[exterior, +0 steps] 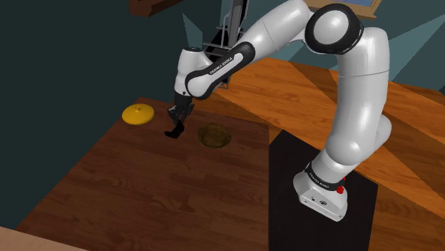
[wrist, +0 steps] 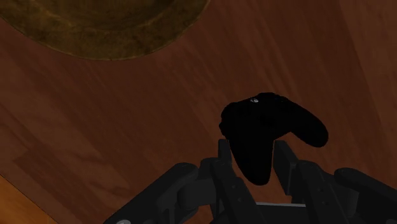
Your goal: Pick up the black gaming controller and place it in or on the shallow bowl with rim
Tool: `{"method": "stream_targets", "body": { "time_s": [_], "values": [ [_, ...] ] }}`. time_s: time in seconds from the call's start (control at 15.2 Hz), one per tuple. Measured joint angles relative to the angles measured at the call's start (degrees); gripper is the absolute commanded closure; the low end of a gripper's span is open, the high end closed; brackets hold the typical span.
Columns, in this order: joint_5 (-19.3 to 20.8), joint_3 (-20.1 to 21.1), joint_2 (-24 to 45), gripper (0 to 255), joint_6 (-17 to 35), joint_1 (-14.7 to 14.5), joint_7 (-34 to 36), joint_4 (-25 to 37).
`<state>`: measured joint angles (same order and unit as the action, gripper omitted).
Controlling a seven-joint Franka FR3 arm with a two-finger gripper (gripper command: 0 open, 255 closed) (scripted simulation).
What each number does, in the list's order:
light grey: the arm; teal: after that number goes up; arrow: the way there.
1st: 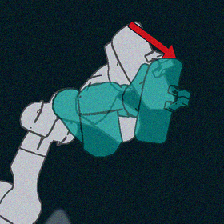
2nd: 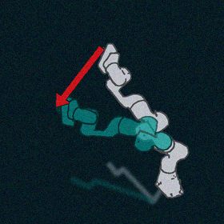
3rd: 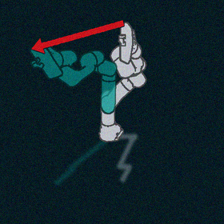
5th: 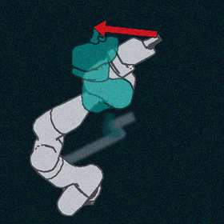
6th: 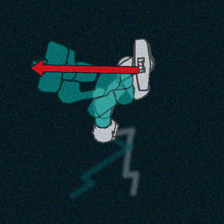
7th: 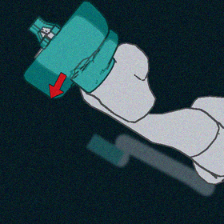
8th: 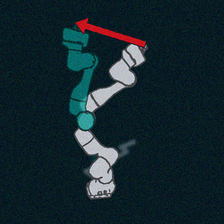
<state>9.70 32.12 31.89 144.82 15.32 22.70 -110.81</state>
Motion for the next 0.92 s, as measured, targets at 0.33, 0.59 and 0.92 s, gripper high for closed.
{"method": "stream_targets", "body": {
  "time_s": [0.33,0.59,0.92],
  "values": [
    [-1.5,1.5,-2.7,255,-2.9,1.0,-0.4,0.3],
    [-2.8,2.5,-4.8,255,-5.0,1.9,-0.9,0.5],
    [-6.3,4.7,-10.1,255,-5.8,5.8,-4.1,-3.8]
  ]
}}
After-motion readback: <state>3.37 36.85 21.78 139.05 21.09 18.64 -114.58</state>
